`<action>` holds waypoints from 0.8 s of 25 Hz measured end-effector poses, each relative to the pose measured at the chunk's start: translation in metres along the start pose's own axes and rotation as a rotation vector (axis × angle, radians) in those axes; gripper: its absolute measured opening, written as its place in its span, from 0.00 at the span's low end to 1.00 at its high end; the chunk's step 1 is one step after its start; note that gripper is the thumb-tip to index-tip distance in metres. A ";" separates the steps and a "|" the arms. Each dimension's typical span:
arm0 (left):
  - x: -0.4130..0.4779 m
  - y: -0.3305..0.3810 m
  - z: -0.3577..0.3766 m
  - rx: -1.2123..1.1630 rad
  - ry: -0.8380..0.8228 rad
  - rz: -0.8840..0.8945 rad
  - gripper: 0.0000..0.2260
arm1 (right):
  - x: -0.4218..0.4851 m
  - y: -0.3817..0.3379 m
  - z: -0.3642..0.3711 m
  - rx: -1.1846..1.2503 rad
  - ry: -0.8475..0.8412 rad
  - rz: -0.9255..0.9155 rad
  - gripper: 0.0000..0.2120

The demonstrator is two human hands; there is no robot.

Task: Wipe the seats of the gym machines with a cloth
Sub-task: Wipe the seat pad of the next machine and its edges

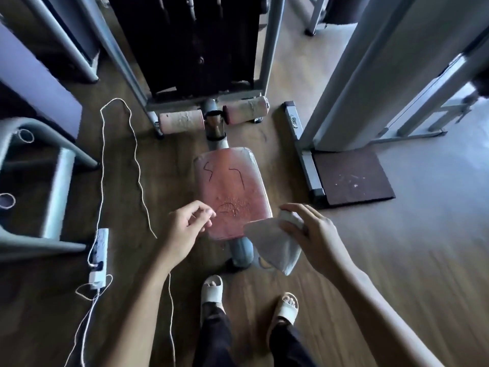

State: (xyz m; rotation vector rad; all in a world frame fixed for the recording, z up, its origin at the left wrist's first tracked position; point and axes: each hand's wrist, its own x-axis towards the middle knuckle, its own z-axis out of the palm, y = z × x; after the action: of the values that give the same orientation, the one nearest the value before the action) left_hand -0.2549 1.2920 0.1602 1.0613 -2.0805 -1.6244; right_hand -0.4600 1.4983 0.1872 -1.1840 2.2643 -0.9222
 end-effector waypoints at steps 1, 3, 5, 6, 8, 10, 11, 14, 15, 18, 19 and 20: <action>0.002 -0.014 0.010 -0.024 0.018 -0.027 0.10 | 0.008 0.016 0.005 0.006 -0.040 -0.014 0.19; 0.007 -0.049 0.030 -0.063 0.049 -0.099 0.08 | 0.022 0.052 0.024 0.006 -0.109 -0.057 0.20; 0.020 -0.086 0.047 -0.065 0.086 -0.151 0.09 | 0.038 0.084 0.048 0.008 -0.144 -0.084 0.20; 0.028 -0.106 0.055 -0.066 0.108 -0.171 0.09 | 0.046 0.100 0.062 0.010 -0.147 -0.089 0.20; 0.046 -0.148 0.068 -0.084 0.172 -0.210 0.09 | 0.063 0.131 0.093 0.005 -0.135 -0.092 0.19; 0.066 -0.188 0.078 -0.097 0.248 -0.226 0.08 | 0.080 0.153 0.124 0.006 -0.136 -0.111 0.18; 0.076 -0.206 0.080 -0.095 0.270 -0.221 0.08 | 0.091 0.162 0.138 -0.002 -0.138 -0.139 0.17; 0.103 -0.260 0.085 -0.026 0.311 -0.169 0.05 | 0.123 0.190 0.185 -0.024 -0.156 -0.246 0.15; 0.114 -0.279 0.088 0.018 0.320 -0.143 0.05 | 0.132 0.199 0.201 -0.043 -0.159 -0.272 0.15; 0.149 -0.327 0.101 0.141 0.338 -0.044 0.06 | 0.148 0.232 0.254 -0.215 -0.146 -0.283 0.17; 0.158 -0.339 0.106 0.175 0.347 0.000 0.09 | 0.152 0.242 0.269 -0.281 -0.162 -0.225 0.20; 0.167 -0.350 0.110 0.192 0.354 0.037 0.12 | 0.155 0.249 0.280 -0.335 -0.184 -0.142 0.24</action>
State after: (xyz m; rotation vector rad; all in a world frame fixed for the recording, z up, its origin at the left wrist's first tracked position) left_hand -0.3103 1.2218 -0.2324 1.2586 -2.0265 -1.1364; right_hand -0.5074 1.3715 -0.1947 -1.5204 2.2628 -0.4658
